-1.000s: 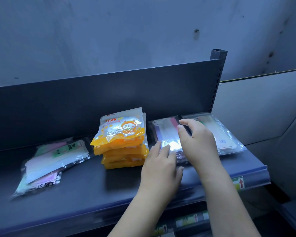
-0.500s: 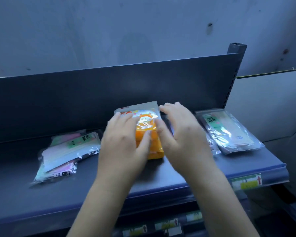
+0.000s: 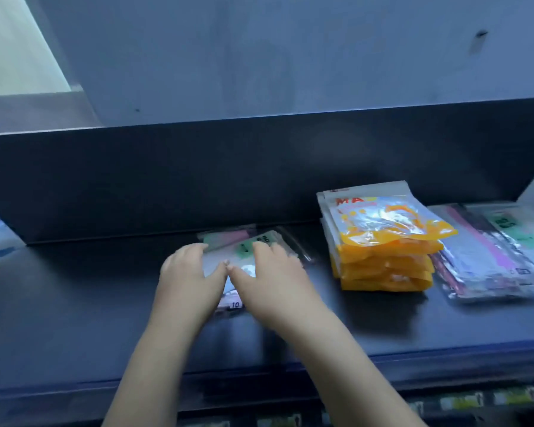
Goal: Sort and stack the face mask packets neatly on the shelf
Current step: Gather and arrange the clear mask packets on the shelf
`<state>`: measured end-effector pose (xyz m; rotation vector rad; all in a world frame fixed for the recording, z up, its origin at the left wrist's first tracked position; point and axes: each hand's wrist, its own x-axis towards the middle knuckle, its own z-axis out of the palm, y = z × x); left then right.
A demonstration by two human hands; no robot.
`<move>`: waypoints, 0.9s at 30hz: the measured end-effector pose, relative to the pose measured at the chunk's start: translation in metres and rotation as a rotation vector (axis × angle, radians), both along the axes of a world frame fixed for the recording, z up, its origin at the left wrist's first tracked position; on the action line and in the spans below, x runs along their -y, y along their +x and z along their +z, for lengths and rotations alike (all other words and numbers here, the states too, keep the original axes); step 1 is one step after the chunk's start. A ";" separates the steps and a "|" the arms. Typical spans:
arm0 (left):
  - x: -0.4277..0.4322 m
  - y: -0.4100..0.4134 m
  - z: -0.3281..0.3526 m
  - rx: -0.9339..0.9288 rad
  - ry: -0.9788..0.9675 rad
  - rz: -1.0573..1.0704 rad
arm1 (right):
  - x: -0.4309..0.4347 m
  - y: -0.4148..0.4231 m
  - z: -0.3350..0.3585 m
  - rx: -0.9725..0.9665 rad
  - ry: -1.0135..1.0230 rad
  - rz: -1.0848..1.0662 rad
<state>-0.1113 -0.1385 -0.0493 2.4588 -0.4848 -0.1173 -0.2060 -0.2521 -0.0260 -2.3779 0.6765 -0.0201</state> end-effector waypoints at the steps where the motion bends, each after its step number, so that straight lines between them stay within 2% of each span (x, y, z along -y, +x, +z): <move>1: -0.007 0.011 -0.004 -0.073 -0.026 0.007 | -0.009 0.013 -0.007 -0.102 0.025 -0.045; 3: -0.017 0.025 -0.007 -0.248 -0.147 0.022 | -0.023 0.036 -0.023 -0.214 0.017 -0.121; 5: -0.024 0.038 -0.011 -0.380 -0.294 0.034 | -0.036 0.054 -0.034 -0.237 -0.033 -0.190; 8: -0.029 0.061 -0.018 -0.578 -0.534 0.106 | -0.051 0.071 -0.041 -0.197 -0.069 -0.271; 11: -0.033 0.079 -0.014 -0.918 -0.817 0.229 | -0.064 0.081 -0.045 -0.154 -0.087 -0.322; 13: -0.037 0.088 -0.008 -1.105 -0.906 0.316 | -0.070 0.087 -0.049 -0.117 -0.072 -0.365; 17: -0.046 0.099 -0.007 -1.188 -0.901 0.292 | -0.073 0.090 -0.043 -0.004 -0.032 -0.491; 20: -0.054 0.107 -0.006 -1.264 -0.846 0.249 | -0.070 0.092 -0.036 0.137 0.178 -0.645; 24: -0.059 0.116 0.002 -1.319 -0.765 0.001 | -0.070 0.094 -0.029 0.339 0.464 -0.820; 27: -0.063 0.124 0.001 -1.387 -0.800 -0.083 | -0.068 0.096 -0.029 0.479 0.662 -0.905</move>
